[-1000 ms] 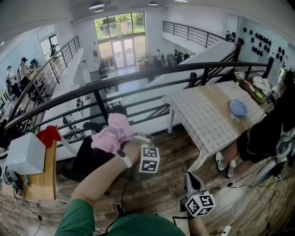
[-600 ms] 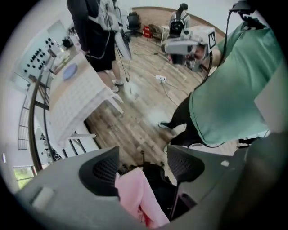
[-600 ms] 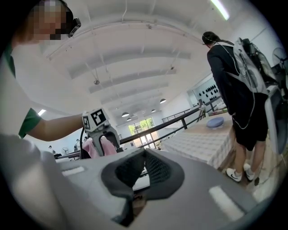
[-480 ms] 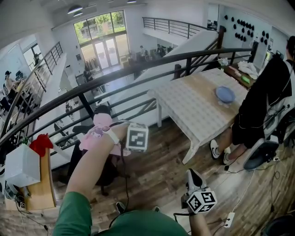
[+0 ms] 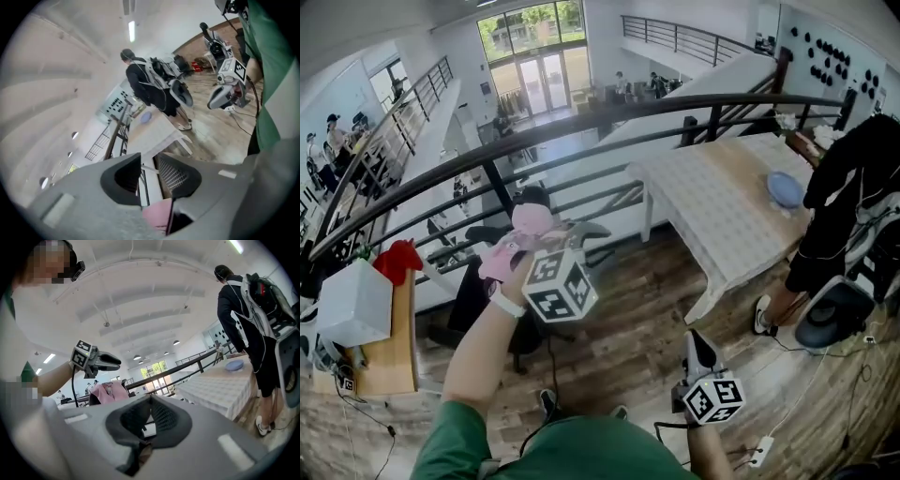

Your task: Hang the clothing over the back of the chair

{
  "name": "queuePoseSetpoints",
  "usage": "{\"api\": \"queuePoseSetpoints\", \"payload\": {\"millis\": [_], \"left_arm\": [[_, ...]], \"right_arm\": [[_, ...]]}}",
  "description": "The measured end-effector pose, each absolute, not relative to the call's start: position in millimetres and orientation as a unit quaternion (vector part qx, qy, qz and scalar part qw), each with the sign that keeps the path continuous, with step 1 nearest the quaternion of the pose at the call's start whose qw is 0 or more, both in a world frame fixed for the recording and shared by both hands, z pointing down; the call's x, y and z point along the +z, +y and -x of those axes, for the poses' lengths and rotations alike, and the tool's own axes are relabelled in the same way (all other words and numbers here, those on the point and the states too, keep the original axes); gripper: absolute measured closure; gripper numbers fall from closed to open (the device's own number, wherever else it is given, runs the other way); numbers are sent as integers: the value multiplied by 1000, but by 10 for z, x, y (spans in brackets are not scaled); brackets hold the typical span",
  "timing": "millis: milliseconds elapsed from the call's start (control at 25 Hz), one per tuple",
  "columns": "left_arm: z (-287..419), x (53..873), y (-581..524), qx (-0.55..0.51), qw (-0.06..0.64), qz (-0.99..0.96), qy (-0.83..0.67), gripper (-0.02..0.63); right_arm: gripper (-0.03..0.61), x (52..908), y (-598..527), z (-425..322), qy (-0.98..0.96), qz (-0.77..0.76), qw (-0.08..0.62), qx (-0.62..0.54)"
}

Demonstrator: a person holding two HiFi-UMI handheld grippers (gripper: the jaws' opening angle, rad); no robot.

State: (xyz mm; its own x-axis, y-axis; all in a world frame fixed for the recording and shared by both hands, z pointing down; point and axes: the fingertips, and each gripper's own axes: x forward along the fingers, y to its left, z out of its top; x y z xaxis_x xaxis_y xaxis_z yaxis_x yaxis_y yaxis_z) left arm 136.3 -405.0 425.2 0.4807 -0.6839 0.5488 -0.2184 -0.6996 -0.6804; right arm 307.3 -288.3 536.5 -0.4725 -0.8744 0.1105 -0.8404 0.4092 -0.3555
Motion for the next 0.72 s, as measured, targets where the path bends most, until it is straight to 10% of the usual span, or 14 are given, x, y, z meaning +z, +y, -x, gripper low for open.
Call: {"api": "queuePoseSetpoints", "payload": {"millis": [200, 720], "left_arm": [[-901, 4190, -3673, -290, 226, 824, 431, 584], [267, 4322, -3119, -117, 91, 785, 602, 592]], "right_arm": [[588, 5258, -3058, -2690, 865, 474, 38, -160], [588, 4649, -3251, -1726, 911, 402, 53, -73]]}}
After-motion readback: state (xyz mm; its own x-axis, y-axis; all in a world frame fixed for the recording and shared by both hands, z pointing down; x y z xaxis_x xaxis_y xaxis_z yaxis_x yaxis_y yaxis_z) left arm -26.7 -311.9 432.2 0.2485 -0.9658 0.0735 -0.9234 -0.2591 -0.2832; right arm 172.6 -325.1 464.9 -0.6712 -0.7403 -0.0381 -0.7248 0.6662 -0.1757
